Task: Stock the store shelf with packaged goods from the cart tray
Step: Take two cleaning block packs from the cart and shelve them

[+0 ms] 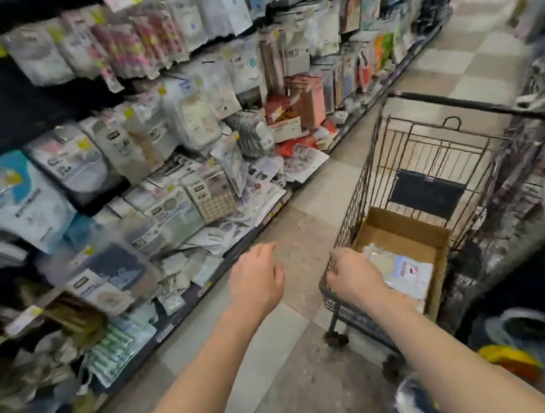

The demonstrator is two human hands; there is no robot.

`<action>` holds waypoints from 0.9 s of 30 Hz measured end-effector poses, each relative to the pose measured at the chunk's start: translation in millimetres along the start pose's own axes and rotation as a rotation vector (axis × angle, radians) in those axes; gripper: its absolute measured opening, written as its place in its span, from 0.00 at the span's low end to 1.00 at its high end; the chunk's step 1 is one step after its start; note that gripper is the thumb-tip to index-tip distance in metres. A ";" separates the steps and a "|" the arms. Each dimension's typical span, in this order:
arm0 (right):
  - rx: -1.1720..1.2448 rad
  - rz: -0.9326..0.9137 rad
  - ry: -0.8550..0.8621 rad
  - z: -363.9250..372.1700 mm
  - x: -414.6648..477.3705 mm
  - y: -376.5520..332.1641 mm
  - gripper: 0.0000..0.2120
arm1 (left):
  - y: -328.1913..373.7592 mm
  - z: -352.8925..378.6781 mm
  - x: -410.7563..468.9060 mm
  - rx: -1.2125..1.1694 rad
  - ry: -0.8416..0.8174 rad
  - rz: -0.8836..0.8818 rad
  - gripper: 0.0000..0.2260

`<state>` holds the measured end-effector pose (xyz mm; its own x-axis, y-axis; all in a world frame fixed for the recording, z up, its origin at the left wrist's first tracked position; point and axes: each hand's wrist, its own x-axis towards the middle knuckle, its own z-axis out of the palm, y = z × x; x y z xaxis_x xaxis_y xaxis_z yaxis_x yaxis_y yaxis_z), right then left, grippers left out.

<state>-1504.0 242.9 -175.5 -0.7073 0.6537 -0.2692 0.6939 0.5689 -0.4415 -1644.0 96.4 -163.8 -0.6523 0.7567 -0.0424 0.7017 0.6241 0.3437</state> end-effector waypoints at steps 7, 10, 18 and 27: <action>0.005 0.096 -0.038 14.0 86.0 -43.8 0.23 | -54.9 -12.3 97.3 0.131 -0.117 0.115 0.21; 0.010 0.136 0.002 14.1 127.9 -43.6 0.20 | -60.5 -3.5 145.2 0.157 -0.164 0.160 0.22; 0.250 0.324 0.175 12.9 259.7 2.4 0.21 | -38.4 29.9 300.0 0.270 -0.284 0.324 0.21; 0.315 0.684 0.233 -8.9 328.8 61.8 0.26 | 25.0 55.6 440.9 0.327 -0.441 0.577 0.21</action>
<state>-1692.5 497.4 -283.7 -0.0661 0.9151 -0.3977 0.8690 -0.1431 -0.4737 -1898.1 456.4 -226.1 -0.0350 0.9425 -0.3323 0.9872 0.0843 0.1351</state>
